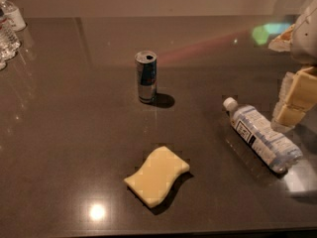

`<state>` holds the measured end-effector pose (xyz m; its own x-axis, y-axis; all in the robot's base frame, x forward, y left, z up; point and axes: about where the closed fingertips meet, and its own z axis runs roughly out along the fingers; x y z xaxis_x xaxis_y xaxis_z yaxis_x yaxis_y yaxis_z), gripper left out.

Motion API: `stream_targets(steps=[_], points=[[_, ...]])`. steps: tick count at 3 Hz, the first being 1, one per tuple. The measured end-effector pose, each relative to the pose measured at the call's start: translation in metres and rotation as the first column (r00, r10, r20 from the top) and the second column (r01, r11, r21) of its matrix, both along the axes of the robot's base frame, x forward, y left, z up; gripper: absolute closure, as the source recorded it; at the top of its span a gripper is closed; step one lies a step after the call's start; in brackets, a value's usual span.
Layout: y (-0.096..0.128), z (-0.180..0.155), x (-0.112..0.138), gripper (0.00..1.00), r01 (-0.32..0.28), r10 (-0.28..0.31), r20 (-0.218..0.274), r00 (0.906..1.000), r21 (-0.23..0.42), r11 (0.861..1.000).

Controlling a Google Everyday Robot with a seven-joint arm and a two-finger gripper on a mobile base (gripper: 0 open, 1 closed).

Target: Pick sponge

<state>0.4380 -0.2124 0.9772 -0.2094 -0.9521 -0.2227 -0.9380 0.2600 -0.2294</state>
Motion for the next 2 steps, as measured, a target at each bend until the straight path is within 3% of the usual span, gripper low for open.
stream_targets(steps=[1,2], points=[[0.02,-0.005,-0.003,0.0,-0.049,0.05,-0.017,0.9986,0.067,0.997],[0.051,-0.016,-0.01,0.0,-0.109,0.115,-0.031,0.9929,0.139,0.984]])
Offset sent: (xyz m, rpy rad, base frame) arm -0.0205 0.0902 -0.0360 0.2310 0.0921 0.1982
